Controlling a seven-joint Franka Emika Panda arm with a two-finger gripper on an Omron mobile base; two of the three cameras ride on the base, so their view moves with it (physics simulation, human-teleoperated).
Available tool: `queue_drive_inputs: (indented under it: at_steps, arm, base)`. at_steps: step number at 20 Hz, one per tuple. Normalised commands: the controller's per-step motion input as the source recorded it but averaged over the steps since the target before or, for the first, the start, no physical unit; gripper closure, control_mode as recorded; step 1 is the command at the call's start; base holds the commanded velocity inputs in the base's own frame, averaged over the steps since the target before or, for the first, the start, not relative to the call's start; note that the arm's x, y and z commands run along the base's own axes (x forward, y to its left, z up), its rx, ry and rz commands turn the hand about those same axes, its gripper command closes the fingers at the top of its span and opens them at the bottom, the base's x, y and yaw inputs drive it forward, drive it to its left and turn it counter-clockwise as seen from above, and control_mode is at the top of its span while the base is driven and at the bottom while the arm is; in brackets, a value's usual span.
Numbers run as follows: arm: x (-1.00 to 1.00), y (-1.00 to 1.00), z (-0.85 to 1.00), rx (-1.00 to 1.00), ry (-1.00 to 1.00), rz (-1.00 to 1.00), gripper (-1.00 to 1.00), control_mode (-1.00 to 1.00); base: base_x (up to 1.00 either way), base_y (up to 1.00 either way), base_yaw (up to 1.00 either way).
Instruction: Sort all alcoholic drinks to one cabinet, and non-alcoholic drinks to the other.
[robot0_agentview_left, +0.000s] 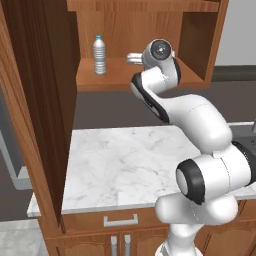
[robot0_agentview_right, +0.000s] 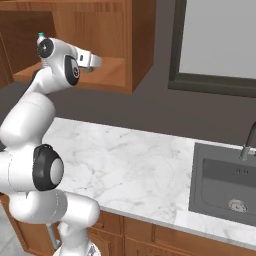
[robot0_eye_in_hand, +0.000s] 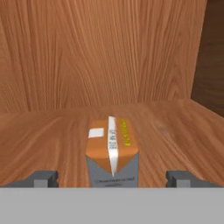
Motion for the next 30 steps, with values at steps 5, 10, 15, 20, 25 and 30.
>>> queue_drive_inputs:
  at_steps: [5, 10, 15, 20, 25, 30]
  arm:
    - [-0.24, 0.00, 0.08, 0.00, 0.00, 0.00, -1.00, -1.00]
    - [-0.29, 0.04, 0.15, 0.00, 0.00, 0.00, -1.00, -1.00]
    - [-0.49, 0.11, 0.16, 0.00, 0.00, 0.00, -1.00, -1.00]
    - [-0.90, 0.07, 0.10, 0.00, 0.00, 0.00, -1.00, -1.00]
    - [-1.00, 0.00, 0.14, 0.00, -0.01, 0.02, -1.00, -1.00]
    - [-1.00, 0.00, 0.20, 0.03, 0.01, 0.04, -1.00, -1.00]
  base:
    - [0.00, 0.00, 0.00]
    - [0.00, 0.00, 0.00]
    - [0.00, 0.00, 0.00]
    - [0.00, 0.00, 0.00]
    - [0.00, 0.00, 0.00]
    - [0.00, 0.00, 0.00]
